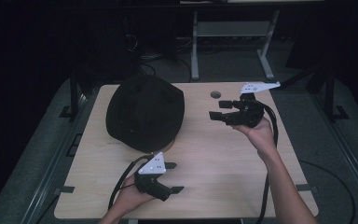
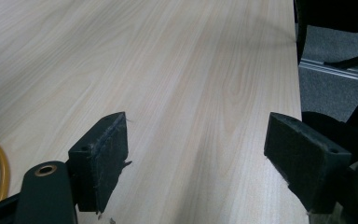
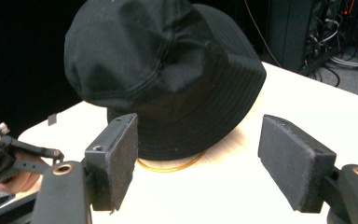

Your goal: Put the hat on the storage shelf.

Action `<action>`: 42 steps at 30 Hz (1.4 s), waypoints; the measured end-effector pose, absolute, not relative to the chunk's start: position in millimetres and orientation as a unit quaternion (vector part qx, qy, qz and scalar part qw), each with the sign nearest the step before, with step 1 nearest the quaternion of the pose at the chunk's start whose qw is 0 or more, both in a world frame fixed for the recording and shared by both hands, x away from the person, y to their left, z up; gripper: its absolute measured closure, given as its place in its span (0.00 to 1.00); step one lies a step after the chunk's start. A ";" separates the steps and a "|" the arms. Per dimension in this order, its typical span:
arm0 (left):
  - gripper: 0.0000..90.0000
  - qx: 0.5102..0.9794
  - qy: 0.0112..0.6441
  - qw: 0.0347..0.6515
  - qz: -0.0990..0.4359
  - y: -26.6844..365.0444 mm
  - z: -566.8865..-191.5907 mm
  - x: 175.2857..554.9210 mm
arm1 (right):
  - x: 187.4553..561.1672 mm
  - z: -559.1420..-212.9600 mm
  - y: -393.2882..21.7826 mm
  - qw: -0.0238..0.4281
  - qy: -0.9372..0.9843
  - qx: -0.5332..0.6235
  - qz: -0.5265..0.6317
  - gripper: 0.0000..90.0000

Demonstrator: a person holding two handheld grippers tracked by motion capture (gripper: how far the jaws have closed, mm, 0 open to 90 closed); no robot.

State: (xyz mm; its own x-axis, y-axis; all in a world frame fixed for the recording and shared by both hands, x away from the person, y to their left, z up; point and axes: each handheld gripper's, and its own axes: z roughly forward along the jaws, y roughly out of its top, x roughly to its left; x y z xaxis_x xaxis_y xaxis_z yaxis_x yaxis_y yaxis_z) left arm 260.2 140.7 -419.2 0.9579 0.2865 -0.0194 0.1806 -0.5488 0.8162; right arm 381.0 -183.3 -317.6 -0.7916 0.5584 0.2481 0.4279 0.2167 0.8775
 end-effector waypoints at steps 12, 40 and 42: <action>0.22 0.877 0.136 0.458 0.056 141.1 -419.9 260.9 | 370.7 -330.3 -196.8 0.054 0.773 0.328 0.540 0.28; 0.22 0.879 0.139 0.453 0.057 143.1 -421.6 263.2 | 341.2 -354.7 -225.1 0.049 0.766 0.344 0.542 0.24; 0.22 0.878 0.141 0.454 0.056 143.5 -421.6 263.1 | 338.4 -357.9 -228.3 0.048 0.764 0.348 0.541 0.23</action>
